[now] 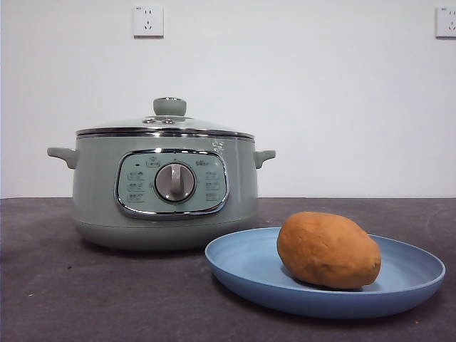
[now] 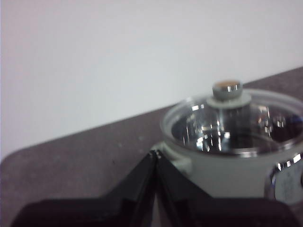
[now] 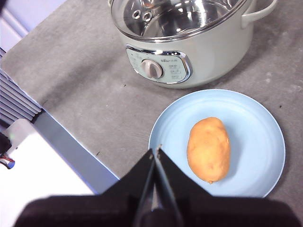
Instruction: Take the potato out from the steamer,put the potato on the plate,close the lid
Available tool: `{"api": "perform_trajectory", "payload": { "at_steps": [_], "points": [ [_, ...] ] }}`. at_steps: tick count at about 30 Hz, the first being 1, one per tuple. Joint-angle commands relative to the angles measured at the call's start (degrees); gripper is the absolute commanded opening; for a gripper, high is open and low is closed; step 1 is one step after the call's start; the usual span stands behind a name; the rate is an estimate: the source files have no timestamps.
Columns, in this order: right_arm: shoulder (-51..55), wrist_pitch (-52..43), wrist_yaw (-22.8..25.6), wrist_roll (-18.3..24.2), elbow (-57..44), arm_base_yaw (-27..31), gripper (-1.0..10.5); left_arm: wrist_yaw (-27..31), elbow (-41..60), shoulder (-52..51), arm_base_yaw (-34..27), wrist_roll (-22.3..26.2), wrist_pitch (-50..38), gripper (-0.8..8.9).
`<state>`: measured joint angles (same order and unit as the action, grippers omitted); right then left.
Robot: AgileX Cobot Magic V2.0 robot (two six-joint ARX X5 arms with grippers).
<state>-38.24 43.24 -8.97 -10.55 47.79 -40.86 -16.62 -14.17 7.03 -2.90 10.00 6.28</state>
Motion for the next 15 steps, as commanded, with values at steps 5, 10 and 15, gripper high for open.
{"api": "perform_trajectory", "payload": {
  "at_steps": [5, 10, 15],
  "points": [
    [0.04, -0.26, 0.13, -0.31, 0.17, -0.09, 0.0, 0.33, 8.09, -4.68, -0.17, -1.44, -0.85, -0.03],
    [0.04, -0.28, 0.13, -0.31, 0.17, -0.09, 0.0, 2.12, 11.41, -5.29, -0.17, -2.45, -0.90, -0.03],
    [0.04, -0.28, 0.13, -0.31, 0.17, -0.09, 0.0, 3.08, 13.64, -5.77, -0.17, -3.10, -0.57, -0.03]
  ]
}}
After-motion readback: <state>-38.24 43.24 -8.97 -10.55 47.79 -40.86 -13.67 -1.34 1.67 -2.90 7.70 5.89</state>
